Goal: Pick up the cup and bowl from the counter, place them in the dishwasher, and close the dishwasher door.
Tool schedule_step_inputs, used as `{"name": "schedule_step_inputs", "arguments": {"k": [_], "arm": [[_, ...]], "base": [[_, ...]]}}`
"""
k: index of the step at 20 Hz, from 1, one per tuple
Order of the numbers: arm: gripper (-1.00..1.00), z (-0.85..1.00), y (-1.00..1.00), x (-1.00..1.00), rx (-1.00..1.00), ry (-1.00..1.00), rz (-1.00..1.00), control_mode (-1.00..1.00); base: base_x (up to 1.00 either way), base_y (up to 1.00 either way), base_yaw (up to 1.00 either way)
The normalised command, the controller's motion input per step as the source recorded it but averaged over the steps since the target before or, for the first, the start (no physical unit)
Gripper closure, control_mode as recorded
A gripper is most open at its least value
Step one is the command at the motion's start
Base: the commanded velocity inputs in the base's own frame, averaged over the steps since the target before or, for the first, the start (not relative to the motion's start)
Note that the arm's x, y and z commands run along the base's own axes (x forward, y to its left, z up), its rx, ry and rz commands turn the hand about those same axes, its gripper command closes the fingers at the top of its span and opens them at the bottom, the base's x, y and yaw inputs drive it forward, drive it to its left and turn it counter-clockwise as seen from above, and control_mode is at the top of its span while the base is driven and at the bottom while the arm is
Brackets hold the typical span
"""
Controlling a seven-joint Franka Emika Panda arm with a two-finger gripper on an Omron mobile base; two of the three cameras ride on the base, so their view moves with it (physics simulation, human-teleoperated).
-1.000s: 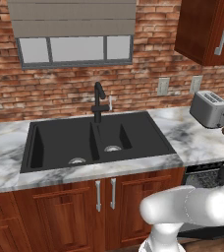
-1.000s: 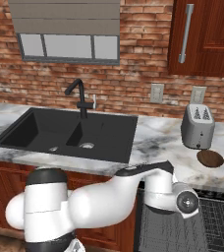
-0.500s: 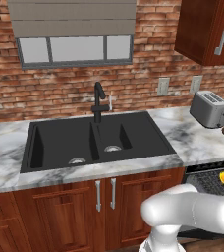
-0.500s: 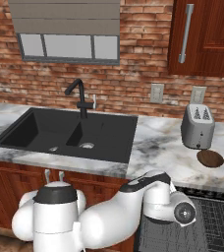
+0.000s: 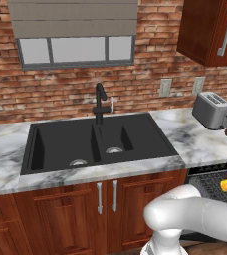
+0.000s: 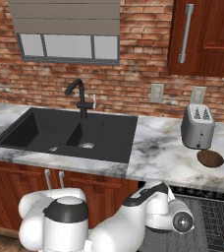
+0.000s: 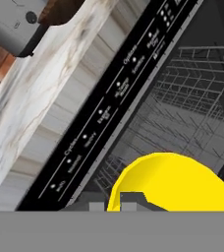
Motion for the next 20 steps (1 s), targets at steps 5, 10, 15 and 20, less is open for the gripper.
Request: {"name": "schedule_step_inputs", "arguments": {"k": [5, 10, 15, 20], "arm": [[1.0, -0.33, -0.13, 0.02, 0.0, 0.0, 0.0, -1.0], [1.0, -0.25, -0.18, 0.13, 0.0, 0.0, 0.0, -1.0], [1.0, -0.14, -0.17, 0.26, 0.0, 0.0, 0.0, -1.0], [1.0, -0.24, -0.12, 0.35, 0.02, 0.0, 0.0, -1.0]], "base": [[0.0, 0.0, 0.0], [0.0, 0.0, 0.0], [0.0, 0.0, 0.0], [0.0, 0.0, 0.0]]}}
